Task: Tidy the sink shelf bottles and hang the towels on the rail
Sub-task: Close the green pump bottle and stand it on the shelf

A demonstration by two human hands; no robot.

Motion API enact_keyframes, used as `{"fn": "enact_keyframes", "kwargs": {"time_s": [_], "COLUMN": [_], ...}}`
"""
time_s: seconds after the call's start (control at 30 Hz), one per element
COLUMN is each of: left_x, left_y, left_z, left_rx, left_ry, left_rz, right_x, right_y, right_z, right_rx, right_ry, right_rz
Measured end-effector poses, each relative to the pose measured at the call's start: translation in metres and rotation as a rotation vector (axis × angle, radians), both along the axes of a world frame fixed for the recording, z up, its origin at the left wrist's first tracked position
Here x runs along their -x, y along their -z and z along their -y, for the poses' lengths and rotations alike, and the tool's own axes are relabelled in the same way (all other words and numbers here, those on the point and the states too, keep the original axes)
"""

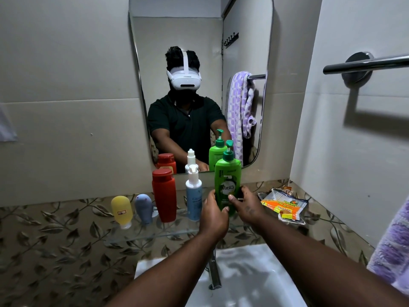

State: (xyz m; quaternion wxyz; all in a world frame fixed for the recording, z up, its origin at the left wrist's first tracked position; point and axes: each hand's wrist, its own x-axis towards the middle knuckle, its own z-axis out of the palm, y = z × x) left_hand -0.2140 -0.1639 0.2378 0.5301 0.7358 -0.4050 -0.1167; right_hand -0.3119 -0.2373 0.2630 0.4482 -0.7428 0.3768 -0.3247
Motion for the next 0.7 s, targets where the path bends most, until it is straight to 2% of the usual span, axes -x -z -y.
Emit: {"fn": "enact_keyframes", "kwargs": {"time_s": [0.7], "left_x": [0.018], "left_y": [0.004], "left_z": [-0.028], "left_rx": [-0.067], "left_ry": [-0.038], "left_rz": [0.073], "right_x": [0.005], "right_y": [0.0], "right_z": [-0.012], "right_rx": [0.026], "right_ry": [0.109], "right_rz": [-0.063]}}
